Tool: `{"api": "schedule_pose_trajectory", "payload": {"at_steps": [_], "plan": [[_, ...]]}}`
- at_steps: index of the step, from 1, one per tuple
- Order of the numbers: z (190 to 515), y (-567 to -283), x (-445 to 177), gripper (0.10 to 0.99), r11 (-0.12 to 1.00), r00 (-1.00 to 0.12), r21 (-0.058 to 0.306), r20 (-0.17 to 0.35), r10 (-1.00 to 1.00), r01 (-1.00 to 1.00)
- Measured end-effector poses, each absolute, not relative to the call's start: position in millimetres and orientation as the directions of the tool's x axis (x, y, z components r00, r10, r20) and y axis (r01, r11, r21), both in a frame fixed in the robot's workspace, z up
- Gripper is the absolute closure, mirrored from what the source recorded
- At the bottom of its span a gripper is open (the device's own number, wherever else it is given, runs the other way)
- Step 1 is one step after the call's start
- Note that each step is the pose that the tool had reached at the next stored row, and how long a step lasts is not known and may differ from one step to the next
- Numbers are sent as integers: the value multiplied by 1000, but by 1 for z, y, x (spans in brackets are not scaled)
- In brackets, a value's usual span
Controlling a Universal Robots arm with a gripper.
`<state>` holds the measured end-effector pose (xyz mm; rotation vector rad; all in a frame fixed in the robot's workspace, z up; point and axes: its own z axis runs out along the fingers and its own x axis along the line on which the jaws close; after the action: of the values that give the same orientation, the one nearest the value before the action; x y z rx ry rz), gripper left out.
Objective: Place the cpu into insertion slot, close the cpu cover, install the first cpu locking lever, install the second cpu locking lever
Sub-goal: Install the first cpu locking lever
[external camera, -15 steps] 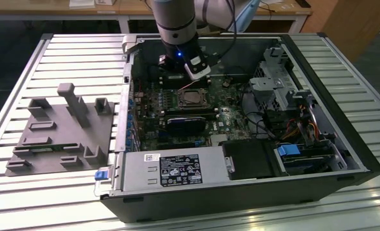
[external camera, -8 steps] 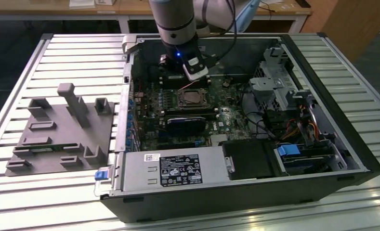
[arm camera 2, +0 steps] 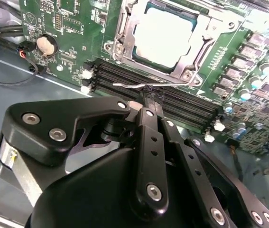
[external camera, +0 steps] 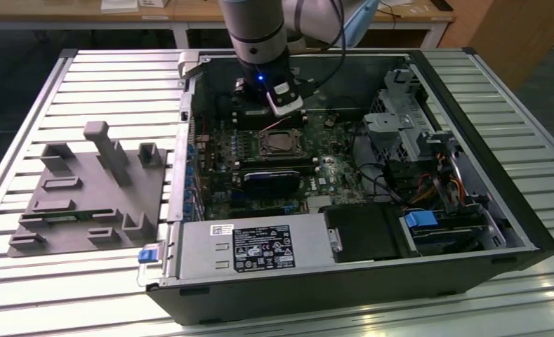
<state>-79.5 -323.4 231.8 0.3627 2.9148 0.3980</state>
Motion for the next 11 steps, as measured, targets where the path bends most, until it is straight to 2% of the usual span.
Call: {"api": "schedule_pose_trajectory", "payload": {"at_steps": [11], "plan": [[225, -318, -74, 984, 926, -945, 284, -141, 295, 247]]}}
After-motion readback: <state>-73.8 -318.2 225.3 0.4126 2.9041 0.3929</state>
